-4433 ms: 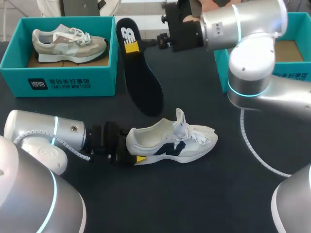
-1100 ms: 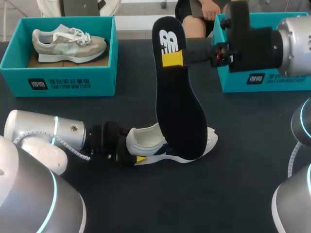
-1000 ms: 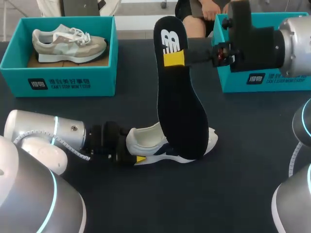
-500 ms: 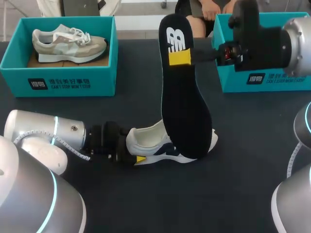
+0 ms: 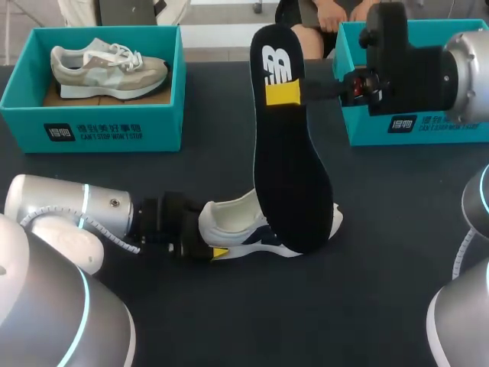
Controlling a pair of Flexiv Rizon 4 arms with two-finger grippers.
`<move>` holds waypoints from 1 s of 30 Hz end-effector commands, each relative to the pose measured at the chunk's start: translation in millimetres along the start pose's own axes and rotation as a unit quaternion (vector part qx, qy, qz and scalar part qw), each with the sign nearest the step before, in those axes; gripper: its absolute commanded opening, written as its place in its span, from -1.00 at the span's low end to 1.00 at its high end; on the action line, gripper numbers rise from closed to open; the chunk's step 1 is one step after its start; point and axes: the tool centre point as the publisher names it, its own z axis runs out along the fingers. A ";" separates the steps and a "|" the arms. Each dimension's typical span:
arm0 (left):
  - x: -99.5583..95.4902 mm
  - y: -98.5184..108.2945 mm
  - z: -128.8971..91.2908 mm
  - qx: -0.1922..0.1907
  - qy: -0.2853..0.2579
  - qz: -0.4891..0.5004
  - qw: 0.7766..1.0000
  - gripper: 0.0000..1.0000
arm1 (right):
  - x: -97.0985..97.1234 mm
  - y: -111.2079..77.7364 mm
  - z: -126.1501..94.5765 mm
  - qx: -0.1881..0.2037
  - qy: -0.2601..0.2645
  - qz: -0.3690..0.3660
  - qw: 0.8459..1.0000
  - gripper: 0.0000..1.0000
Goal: Take the shoe out of the shoebox, open the shoe tongue, remove and reinsert the insole, then place the shoe into the shoebox
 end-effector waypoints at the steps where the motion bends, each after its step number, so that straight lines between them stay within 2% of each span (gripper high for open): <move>1: 5.0 -4.8 -14.4 0.001 -0.007 -0.002 1.000 1.00 | -0.5 1.0 3.5 0.000 0.000 0.001 1.000 -1.00; 6: 1.2 -9.2 -25.1 -0.009 -0.004 -0.009 1.000 1.00 | -0.5 1.0 3.5 0.000 0.000 0.001 1.000 -1.00; 11: -5.9 -10.7 -36.1 -0.023 0.045 -0.017 0.999 1.00 | -0.5 1.0 3.5 0.000 0.000 0.001 1.000 -1.00; 12: -8.1 -11.6 -39.2 -0.040 0.053 -0.008 0.998 1.00 | -0.5 1.0 3.5 0.000 0.000 0.001 1.000 -1.00; 24: -8.1 -11.6 -39.2 -0.040 0.053 -0.008 0.998 1.00 | -0.5 1.0 3.5 0.000 0.000 0.001 1.000 -1.00; 25: -6.4 -16.2 -40.6 -0.056 0.029 -0.002 0.998 1.00 | -0.5 1.0 3.5 0.000 0.000 0.001 1.000 -1.00; 26: -4.5 -20.2 -44.2 -0.058 0.044 0.006 0.997 1.00 | -0.5 1.0 3.5 0.000 0.000 0.001 1.000 -1.00; 28: -3.7 -29.5 -50.0 -0.084 0.034 0.006 0.996 1.00 | -0.5 1.0 3.5 0.000 0.000 0.001 1.000 -1.00; 30: -4.4 -37.4 -54.2 -0.122 0.033 0.001 0.992 1.00 | -0.5 1.0 3.5 0.000 0.000 0.001 1.000 -1.00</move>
